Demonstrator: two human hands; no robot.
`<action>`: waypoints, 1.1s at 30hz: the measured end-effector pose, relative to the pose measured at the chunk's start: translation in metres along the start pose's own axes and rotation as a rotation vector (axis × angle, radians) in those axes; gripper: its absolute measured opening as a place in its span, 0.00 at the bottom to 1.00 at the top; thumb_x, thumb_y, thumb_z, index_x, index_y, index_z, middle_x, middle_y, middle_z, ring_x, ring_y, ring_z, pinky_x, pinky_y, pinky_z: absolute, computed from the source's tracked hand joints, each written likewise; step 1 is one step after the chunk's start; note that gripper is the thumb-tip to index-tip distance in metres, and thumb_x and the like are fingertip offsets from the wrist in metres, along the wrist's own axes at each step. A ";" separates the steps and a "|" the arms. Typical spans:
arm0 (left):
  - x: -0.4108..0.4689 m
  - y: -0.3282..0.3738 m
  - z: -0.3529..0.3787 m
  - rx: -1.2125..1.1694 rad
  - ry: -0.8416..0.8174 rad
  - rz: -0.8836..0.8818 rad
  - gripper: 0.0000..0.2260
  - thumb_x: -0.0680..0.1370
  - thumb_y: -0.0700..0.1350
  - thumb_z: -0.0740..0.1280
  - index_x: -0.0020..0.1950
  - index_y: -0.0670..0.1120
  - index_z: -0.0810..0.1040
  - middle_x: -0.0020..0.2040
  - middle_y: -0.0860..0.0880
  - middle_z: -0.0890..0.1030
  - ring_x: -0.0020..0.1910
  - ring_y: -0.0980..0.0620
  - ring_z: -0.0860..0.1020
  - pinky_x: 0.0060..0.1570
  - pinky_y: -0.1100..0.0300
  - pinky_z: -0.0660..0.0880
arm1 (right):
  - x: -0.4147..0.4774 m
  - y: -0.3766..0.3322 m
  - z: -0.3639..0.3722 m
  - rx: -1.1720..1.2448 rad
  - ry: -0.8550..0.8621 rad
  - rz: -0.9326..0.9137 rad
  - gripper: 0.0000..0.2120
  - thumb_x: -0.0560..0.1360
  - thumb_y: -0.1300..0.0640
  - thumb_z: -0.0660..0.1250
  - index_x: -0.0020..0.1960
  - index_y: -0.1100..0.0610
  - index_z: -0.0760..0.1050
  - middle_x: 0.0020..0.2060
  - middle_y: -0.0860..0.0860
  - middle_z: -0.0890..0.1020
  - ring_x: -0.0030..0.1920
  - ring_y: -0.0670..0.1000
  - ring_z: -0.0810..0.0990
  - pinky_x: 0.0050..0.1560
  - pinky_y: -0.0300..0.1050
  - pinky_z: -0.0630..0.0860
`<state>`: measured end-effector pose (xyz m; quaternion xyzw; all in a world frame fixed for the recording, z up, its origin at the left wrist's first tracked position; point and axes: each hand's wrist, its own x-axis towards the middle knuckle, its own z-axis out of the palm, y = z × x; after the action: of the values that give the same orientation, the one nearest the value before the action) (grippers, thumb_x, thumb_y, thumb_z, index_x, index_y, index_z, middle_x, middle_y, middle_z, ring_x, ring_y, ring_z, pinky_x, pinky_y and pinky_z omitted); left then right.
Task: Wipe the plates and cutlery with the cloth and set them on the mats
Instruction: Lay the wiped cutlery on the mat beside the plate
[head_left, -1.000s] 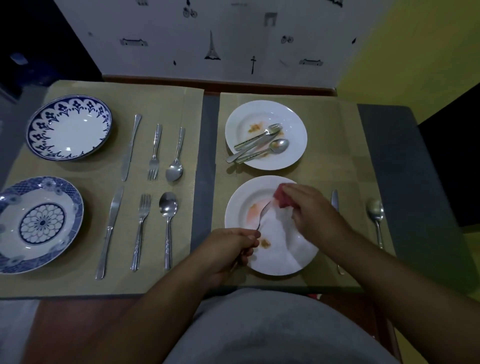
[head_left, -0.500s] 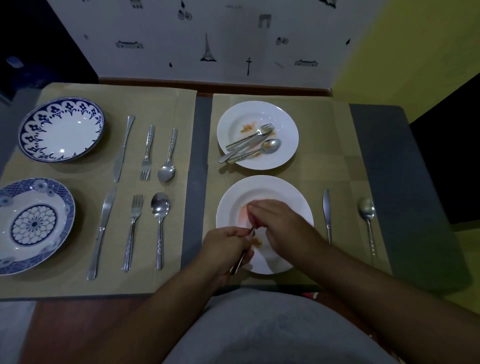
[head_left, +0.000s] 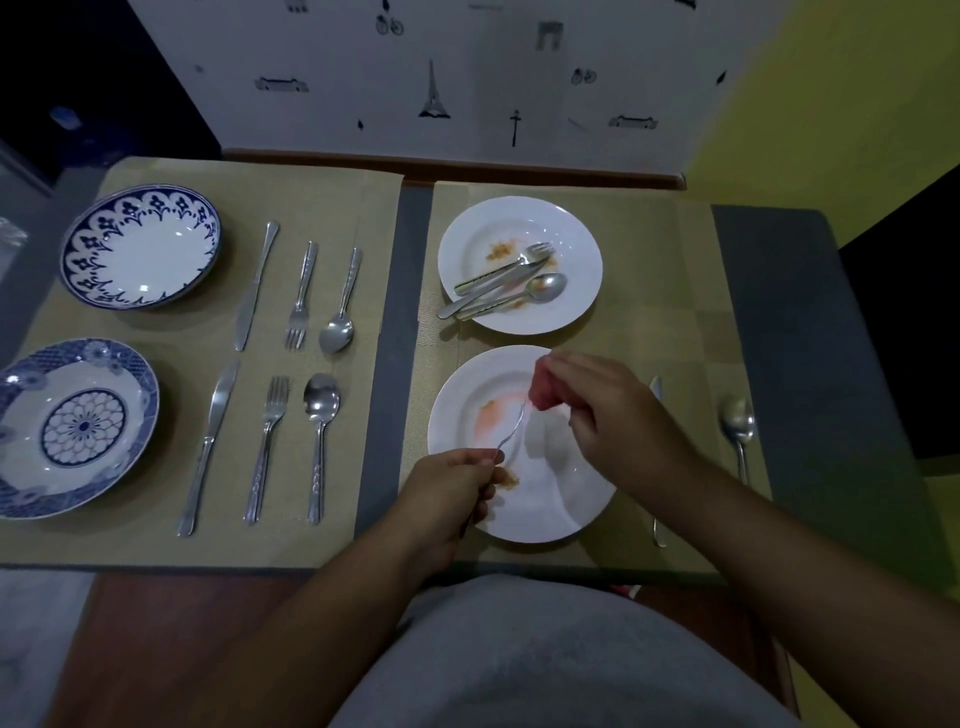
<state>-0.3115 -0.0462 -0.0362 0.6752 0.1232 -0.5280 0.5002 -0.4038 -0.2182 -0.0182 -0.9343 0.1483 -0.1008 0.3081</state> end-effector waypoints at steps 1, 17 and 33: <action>-0.001 0.000 0.002 0.004 0.007 -0.009 0.07 0.80 0.37 0.68 0.52 0.42 0.86 0.41 0.43 0.85 0.36 0.50 0.77 0.37 0.59 0.78 | -0.003 -0.003 0.000 -0.023 -0.001 -0.037 0.17 0.69 0.75 0.60 0.48 0.57 0.77 0.48 0.51 0.80 0.54 0.50 0.76 0.61 0.37 0.70; -0.007 -0.015 0.053 0.097 -0.065 0.108 0.05 0.77 0.37 0.72 0.52 0.41 0.86 0.47 0.40 0.86 0.39 0.49 0.85 0.42 0.57 0.85 | -0.027 0.058 -0.030 -0.054 0.080 0.021 0.15 0.74 0.64 0.63 0.60 0.57 0.78 0.56 0.52 0.81 0.57 0.48 0.76 0.63 0.36 0.69; 0.042 -0.025 0.215 0.399 -0.158 0.144 0.04 0.77 0.41 0.73 0.50 0.41 0.85 0.46 0.43 0.86 0.45 0.46 0.85 0.48 0.54 0.83 | -0.121 0.136 -0.088 -0.004 0.186 0.436 0.28 0.72 0.69 0.64 0.70 0.52 0.71 0.67 0.45 0.74 0.66 0.41 0.70 0.67 0.38 0.68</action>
<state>-0.4387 -0.2227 -0.0726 0.7243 -0.0718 -0.5559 0.4015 -0.5710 -0.3297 -0.0426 -0.8674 0.3746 -0.1173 0.3058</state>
